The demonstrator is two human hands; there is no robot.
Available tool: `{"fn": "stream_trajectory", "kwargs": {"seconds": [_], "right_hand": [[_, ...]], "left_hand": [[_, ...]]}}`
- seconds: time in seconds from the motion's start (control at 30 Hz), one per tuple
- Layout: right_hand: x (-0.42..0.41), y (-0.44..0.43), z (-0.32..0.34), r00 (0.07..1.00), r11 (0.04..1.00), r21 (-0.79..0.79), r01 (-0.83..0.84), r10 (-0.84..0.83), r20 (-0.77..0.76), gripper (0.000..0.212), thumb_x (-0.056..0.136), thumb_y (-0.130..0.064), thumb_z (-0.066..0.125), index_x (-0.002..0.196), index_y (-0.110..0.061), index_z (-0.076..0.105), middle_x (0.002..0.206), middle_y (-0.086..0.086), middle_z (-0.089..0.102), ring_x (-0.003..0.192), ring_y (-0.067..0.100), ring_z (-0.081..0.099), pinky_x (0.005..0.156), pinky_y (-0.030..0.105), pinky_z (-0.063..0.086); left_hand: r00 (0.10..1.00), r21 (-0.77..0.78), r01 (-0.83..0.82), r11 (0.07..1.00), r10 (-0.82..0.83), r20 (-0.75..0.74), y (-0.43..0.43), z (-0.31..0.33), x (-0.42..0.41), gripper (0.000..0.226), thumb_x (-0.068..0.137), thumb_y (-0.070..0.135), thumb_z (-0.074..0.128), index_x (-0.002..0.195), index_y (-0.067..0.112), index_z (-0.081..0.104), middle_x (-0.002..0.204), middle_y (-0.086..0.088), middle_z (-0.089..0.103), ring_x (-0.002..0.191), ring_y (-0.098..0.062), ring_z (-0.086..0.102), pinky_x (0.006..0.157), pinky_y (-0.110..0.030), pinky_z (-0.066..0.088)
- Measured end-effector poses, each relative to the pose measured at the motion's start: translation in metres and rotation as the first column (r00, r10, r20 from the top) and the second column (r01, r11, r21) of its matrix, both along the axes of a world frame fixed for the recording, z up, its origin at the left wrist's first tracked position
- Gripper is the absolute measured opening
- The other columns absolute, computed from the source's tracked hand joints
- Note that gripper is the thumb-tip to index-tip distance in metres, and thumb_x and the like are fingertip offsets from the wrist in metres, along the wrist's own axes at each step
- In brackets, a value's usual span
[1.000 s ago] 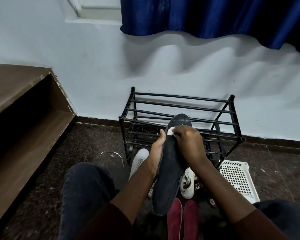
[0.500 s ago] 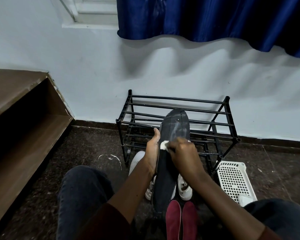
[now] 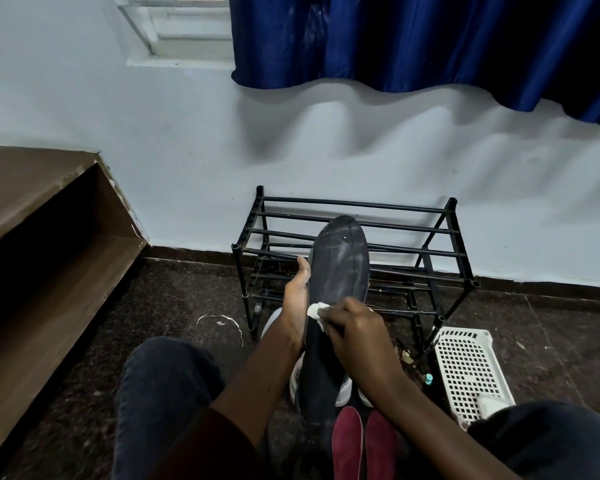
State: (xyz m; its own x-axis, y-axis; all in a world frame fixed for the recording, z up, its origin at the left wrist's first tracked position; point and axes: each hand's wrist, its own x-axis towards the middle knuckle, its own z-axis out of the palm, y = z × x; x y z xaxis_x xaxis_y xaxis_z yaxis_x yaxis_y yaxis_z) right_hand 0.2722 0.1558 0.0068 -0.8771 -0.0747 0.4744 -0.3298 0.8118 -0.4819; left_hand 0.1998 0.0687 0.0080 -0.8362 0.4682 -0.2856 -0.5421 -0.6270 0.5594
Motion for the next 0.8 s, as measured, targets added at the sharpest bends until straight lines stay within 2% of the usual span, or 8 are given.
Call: {"fn": "stream_trajectory", "kwargs": {"seconds": [0.1,0.2,0.4,0.53,0.67,0.8], "right_hand": [[-0.006,0.006,0.001,1.000,0.997,0.077,0.031,-0.031,-0.008,0.003,0.067,-0.007,0.070,0.064,-0.008,0.069,0.059,0.006,0.053,0.050,0.023,0.055,0.041,0.023,0.043],[-0.031,0.023,0.009,0.991,0.976,0.174,0.132,-0.128,-0.033,0.016,0.057,0.006,0.078,0.057,-0.003,0.064,0.056,0.011,0.051,0.049,0.027,0.052,0.042,0.022,0.037],[-0.065,0.041,0.025,0.959,0.950,0.133,0.284,-0.283,-0.023,0.016,0.060,0.012,0.070,0.056,-0.001,0.062,0.057,0.016,0.050,0.051,0.031,0.053,0.048,0.023,0.030],[-0.047,0.027,0.010,0.983,0.979,0.094,0.183,-0.179,-0.050,0.009,0.065,0.005,0.075,0.066,-0.004,0.070,0.063,0.016,0.056,0.051,0.030,0.056,0.048,0.022,0.040],[-0.025,0.016,-0.003,0.999,0.996,0.078,0.039,-0.037,-0.023,0.014,0.064,0.005,0.075,0.072,-0.007,0.073,0.061,0.009,0.054,0.050,0.025,0.056,0.049,0.023,0.047],[-0.038,0.025,0.004,0.993,0.981,0.158,0.117,-0.111,-0.048,0.018,0.056,0.008,0.080,0.066,-0.005,0.072,0.059,0.010,0.052,0.050,0.027,0.054,0.045,0.019,0.041]], "left_hand": [[0.999,-0.023,0.038,0.999,-0.038,0.025,0.001,-0.001,0.005,0.080,0.095,0.059,0.018,0.088,0.005,0.076,0.092,-0.015,0.072,0.082,-0.024,0.071,0.072,-0.031,0.059],[0.996,-0.021,0.090,0.996,-0.090,0.029,0.005,0.001,0.012,0.079,0.095,0.057,0.015,0.086,0.009,0.077,0.088,-0.010,0.073,0.079,-0.020,0.071,0.068,-0.026,0.058],[0.990,-0.003,0.139,0.990,-0.139,0.024,0.007,0.005,0.020,0.079,0.089,0.064,0.019,0.094,0.010,0.076,0.099,-0.012,0.072,0.088,-0.025,0.070,0.075,-0.035,0.058],[0.996,0.012,0.080,0.997,-0.081,0.046,0.008,-0.001,0.016,0.080,0.095,0.056,0.016,0.082,0.006,0.077,0.083,-0.012,0.073,0.074,-0.022,0.071,0.062,-0.028,0.058],[0.997,-0.011,0.056,0.998,-0.055,0.057,0.007,-0.012,0.012,0.081,0.096,0.057,0.019,0.085,0.000,0.076,0.083,-0.018,0.071,0.073,-0.025,0.071,0.060,-0.029,0.058],[0.996,-0.022,0.066,0.998,-0.064,0.066,0.012,-0.013,0.014,0.079,0.095,0.057,0.018,0.085,0.004,0.077,0.084,-0.015,0.072,0.075,-0.023,0.071,0.064,-0.028,0.058]]}}
